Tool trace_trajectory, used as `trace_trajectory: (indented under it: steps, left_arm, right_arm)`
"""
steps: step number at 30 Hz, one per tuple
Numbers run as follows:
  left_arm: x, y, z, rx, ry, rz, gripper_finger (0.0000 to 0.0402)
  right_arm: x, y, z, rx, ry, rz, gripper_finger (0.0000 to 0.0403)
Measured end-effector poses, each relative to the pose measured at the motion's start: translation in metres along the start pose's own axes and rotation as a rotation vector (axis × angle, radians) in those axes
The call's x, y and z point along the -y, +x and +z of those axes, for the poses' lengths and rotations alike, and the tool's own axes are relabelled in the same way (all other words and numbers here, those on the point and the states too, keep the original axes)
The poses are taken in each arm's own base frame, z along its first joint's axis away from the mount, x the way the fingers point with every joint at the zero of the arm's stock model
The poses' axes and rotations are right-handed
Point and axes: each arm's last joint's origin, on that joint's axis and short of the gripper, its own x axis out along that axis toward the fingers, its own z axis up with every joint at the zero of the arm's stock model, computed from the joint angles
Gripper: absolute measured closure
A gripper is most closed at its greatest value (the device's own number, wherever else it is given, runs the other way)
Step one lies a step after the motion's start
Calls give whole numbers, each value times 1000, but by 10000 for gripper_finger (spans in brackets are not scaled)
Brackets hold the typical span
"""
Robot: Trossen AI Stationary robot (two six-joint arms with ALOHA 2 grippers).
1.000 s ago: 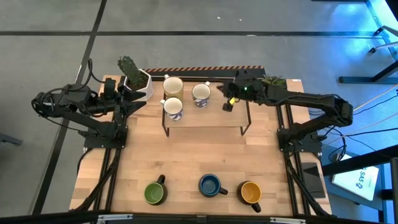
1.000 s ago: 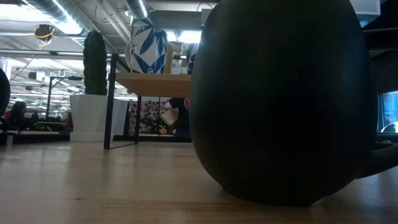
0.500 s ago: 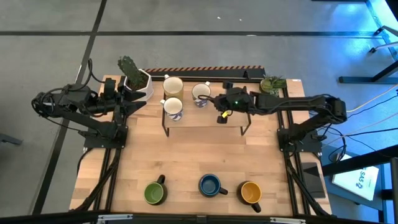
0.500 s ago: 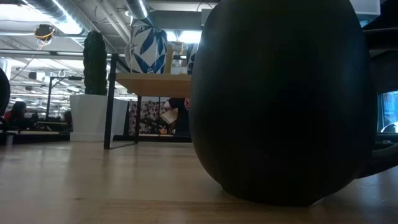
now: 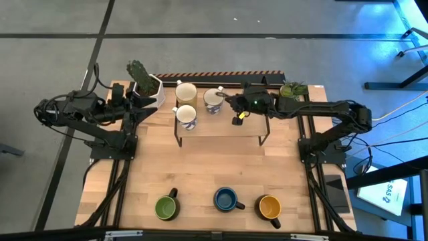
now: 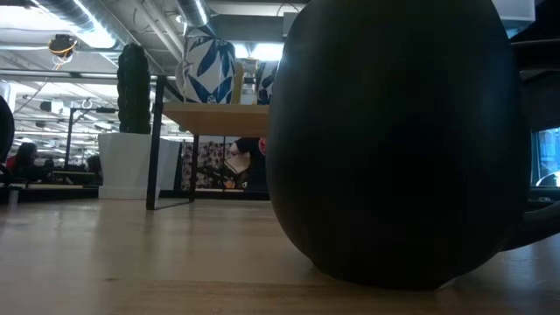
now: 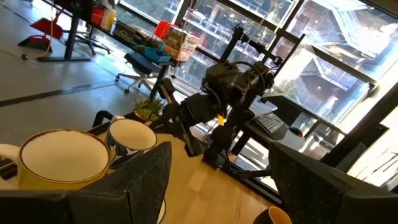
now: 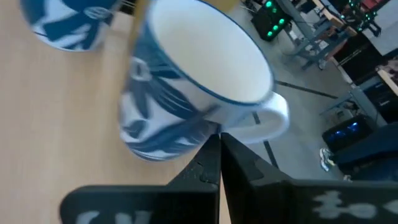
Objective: Place coffee mugs
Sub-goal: Put the white and blue patterned cup on the shelf
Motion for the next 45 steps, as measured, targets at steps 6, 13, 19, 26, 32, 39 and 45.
trace_trajectory:
  steps: [6, 13, 19, 26, 32, 39, 45]
  left_arm:
    - [0, 0, 0, 4, -6, 6, 139]
    - [0, 0, 0, 4, -24, 6, 139]
    - [0, 0, 0, 8, -26, 11, 139]
    - [0, 0, 0, 8, -27, 11, 139]
    - [0, 0, 0, 7, -24, 11, 139]
    - [-1, 0, -1, -3, -18, 17, 139]
    - [-1, 0, -1, -7, -24, 13, 139]
  right_arm:
    - [-6, -1, 2, 27, 19, 86, 402]
    - [-40, -8, 16, 55, -41, 122, 402]
    - [-40, 1, 13, 53, -49, 111, 402]
    - [-34, 9, 11, 81, -57, 102, 402]
    - [-26, 11, 9, 82, -65, 75, 402]
    - [-18, 13, 8, 99, -54, 68, 402]
    - [-17, 13, 7, 98, -56, 64, 402]
